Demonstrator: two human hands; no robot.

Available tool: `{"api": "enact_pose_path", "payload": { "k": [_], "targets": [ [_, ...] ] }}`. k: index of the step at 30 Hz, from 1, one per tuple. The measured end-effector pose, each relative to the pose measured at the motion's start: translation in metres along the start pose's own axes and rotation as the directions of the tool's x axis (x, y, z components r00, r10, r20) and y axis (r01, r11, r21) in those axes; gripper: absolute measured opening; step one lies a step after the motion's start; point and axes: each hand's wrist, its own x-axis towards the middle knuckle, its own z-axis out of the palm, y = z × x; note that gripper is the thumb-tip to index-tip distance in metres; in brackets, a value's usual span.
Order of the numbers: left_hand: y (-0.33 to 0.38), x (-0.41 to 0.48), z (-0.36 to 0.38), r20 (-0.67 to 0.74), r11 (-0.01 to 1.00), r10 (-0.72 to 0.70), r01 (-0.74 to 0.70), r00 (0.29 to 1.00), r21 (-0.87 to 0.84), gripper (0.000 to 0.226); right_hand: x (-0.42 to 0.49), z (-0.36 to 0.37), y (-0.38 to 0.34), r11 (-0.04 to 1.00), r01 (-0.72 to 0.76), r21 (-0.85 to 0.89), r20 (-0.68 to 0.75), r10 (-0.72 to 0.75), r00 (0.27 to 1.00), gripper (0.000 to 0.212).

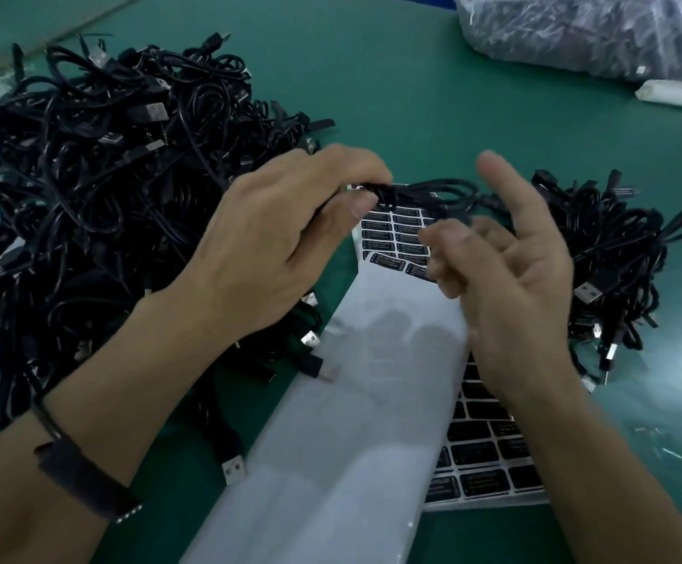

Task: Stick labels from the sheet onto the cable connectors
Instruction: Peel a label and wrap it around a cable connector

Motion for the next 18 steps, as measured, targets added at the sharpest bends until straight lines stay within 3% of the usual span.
{"api": "enact_pose_path", "payload": {
  "k": [3, 6, 7, 10, 12, 14, 16, 18],
  "targets": [
    [0.001, 0.0, 0.001, -0.006, 0.997, -0.057, 0.056, 0.998, -0.044, 0.022, 0.003, -0.003, -0.002, 1.0, 0.015, -0.001, -0.005, -0.015, 1.0, 0.017],
    [-0.001, -0.001, 0.0, 0.017, 0.976, -0.201, 0.201, 0.98, -0.077, 0.027, 0.005, -0.004, -0.005, 0.999, 0.037, 0.018, -0.033, -0.036, 0.999, 0.016],
    [-0.003, -0.001, -0.001, 0.056, 0.968, -0.247, 0.249, 0.967, -0.038, 0.031, 0.006, -0.004, -0.007, 0.996, 0.045, 0.071, -0.044, -0.042, 0.998, 0.018],
    [-0.009, -0.003, 0.0, 0.213, 0.91, -0.368, 0.303, 0.905, 0.285, 0.034, 0.009, -0.008, -0.017, 0.963, 0.072, 0.261, -0.124, -0.041, 0.991, 0.018],
    [-0.008, -0.003, 0.001, 0.19, 0.891, -0.369, 0.289, 0.91, 0.349, 0.045, 0.011, -0.011, -0.021, 0.948, 0.1, 0.303, -0.181, -0.046, 0.982, 0.012],
    [-0.005, -0.002, 0.002, 0.087, 0.912, -0.342, 0.308, 0.936, 0.271, 0.045, 0.011, -0.011, -0.022, 0.961, 0.1, 0.259, -0.184, -0.053, 0.982, 0.013],
    [-0.002, 0.0, 0.001, 0.028, 0.921, -0.389, 0.389, 0.921, 0.02, 0.04, 0.009, -0.007, -0.019, 0.987, 0.051, 0.152, -0.134, -0.031, 0.991, 0.02],
    [0.003, 0.005, 0.0, 0.06, 0.822, -0.494, 0.488, 0.867, -0.294, 0.043, 0.005, -0.002, -0.015, 1.0, -0.012, 0.0, -0.068, 0.012, 0.998, 0.025]
  ]
}}
